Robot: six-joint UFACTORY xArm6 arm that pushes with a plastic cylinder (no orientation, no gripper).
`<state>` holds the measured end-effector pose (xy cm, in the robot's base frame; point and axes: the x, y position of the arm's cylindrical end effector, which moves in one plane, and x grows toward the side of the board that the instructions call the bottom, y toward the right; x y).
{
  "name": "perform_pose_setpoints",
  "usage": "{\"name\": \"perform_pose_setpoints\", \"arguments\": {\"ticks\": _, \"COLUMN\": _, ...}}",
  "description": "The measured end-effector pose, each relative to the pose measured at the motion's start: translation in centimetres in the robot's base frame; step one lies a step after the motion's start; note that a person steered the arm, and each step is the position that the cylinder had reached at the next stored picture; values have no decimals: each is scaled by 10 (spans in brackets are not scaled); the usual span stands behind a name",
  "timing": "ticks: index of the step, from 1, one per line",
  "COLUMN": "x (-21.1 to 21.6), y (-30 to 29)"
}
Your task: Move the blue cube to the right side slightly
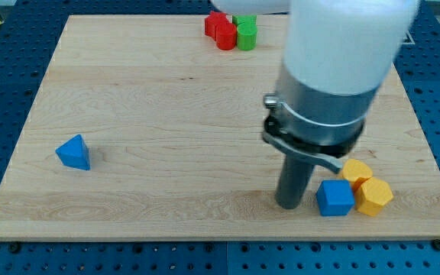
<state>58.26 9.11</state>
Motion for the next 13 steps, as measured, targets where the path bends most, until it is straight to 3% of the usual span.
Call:
{"name": "perform_pose_setpoints", "arguments": {"ticks": 3, "x": 0, "y": 83}}
{"name": "perform_pose_setpoints", "arguments": {"ticks": 4, "x": 0, "y": 84}}
{"name": "perform_pose_setpoints", "arguments": {"ticks": 6, "x": 0, "y": 32}}
{"name": "perform_pose_setpoints", "arguments": {"ticks": 8, "x": -28, "y": 28}}
{"name": "perform_pose_setpoints", "arguments": {"ticks": 11, "x": -28, "y": 82}}
{"name": "perform_pose_setpoints", "arguments": {"ticks": 13, "x": -28, "y": 85}}
